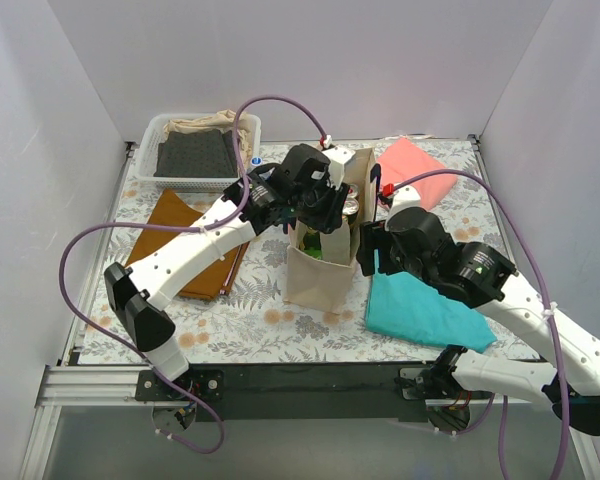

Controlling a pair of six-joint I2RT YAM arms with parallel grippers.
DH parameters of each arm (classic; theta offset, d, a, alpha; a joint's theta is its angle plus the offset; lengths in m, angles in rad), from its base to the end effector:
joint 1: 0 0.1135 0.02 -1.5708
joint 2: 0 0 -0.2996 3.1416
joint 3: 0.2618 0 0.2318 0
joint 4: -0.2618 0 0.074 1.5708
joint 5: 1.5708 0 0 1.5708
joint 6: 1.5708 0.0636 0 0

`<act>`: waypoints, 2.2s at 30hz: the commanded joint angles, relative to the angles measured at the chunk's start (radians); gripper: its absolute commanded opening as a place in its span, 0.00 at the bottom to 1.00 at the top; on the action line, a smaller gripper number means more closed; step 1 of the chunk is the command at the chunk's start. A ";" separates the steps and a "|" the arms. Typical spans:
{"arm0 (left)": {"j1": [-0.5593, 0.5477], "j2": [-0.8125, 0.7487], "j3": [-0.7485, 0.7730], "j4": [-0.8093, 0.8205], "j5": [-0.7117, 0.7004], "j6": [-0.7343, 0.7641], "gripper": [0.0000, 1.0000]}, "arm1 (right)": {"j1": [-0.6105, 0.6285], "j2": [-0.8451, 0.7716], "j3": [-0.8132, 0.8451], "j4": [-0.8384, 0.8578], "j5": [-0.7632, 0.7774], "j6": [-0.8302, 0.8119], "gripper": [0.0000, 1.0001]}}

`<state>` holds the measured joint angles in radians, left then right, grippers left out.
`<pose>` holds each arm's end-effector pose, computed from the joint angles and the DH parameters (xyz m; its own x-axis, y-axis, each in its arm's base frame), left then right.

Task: Take the beverage out of the canvas bag
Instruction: Take out the drink from the canvas bag, then place the drink at the center of the board.

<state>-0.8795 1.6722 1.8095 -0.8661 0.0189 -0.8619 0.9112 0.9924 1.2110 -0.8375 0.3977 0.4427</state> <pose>0.2328 -0.2832 0.4100 -0.8679 -0.1416 -0.4761 0.1850 0.7974 -0.5745 0.1235 0.1191 0.3945 -0.5505 -0.0654 -0.8322 -0.3313 0.9322 0.1459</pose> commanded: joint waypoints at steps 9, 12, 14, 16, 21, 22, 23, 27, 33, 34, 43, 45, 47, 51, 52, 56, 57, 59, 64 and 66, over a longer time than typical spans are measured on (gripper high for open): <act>-0.004 -0.169 0.090 0.154 -0.091 -0.012 0.00 | 0.002 -0.051 -0.005 0.011 0.073 0.024 0.76; -0.004 -0.186 0.090 0.171 -0.106 -0.011 0.00 | 0.002 -0.049 -0.002 0.011 0.078 0.022 0.77; -0.004 -0.198 0.088 0.180 -0.120 -0.012 0.00 | 0.003 -0.047 -0.001 0.011 0.079 0.022 0.77; -0.004 -0.206 0.088 0.188 -0.131 -0.012 0.00 | 0.003 -0.046 -0.001 0.012 0.081 0.019 0.77; -0.004 -0.224 0.093 0.211 -0.155 -0.012 0.00 | 0.002 -0.044 -0.005 0.012 0.084 0.019 0.76; -0.004 -0.226 0.091 0.216 -0.157 -0.014 0.00 | 0.003 -0.044 -0.005 0.012 0.086 0.019 0.76; -0.004 -0.229 0.093 0.226 -0.161 -0.012 0.00 | 0.003 -0.046 -0.007 0.014 0.087 0.019 0.77; -0.004 -0.239 0.091 0.251 -0.169 -0.011 0.00 | 0.002 -0.051 -0.013 0.015 0.092 0.021 0.77; -0.004 -0.261 0.086 0.297 -0.183 -0.009 0.00 | 0.002 -0.061 -0.024 0.014 0.098 0.024 0.77; -0.004 -0.269 0.080 0.303 -0.192 -0.011 0.00 | 0.002 -0.063 -0.027 0.014 0.098 0.024 0.77; -0.004 -0.304 0.056 0.372 -0.209 -0.015 0.00 | 0.003 -0.070 -0.036 0.015 0.108 0.027 0.77; -0.004 -0.312 0.054 0.384 -0.211 -0.015 0.00 | 0.003 -0.070 -0.034 0.015 0.109 0.027 0.78; -0.004 -0.315 0.054 0.389 -0.214 -0.012 0.00 | 0.003 -0.070 -0.036 0.017 0.110 0.025 0.78; -0.004 -0.328 0.048 0.403 -0.221 -0.017 0.00 | 0.002 -0.072 -0.037 0.017 0.112 0.027 0.78; -0.004 -0.339 0.044 0.409 -0.223 -0.017 0.00 | 0.003 -0.072 -0.036 0.015 0.112 0.027 0.78; -0.004 -0.376 0.008 0.456 -0.243 -0.016 0.00 | 0.002 -0.075 -0.039 0.017 0.113 0.027 0.78; -0.004 -0.384 0.001 0.466 -0.249 -0.015 0.00 | 0.002 -0.075 -0.038 0.015 0.113 0.027 0.78; -0.004 -0.405 -0.022 0.493 -0.267 -0.012 0.00 | 0.003 -0.078 -0.038 0.017 0.115 0.028 0.78; -0.004 -0.425 -0.035 0.516 -0.296 0.003 0.00 | 0.003 -0.083 -0.039 0.015 0.116 0.033 0.78; -0.004 -0.428 -0.036 0.519 -0.312 0.014 0.00 | 0.003 -0.084 -0.039 0.015 0.116 0.034 0.78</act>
<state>-0.8795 1.3243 1.7485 -0.5400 -0.2386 -0.8661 0.9112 0.9276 1.1793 -0.8394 0.4911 0.4652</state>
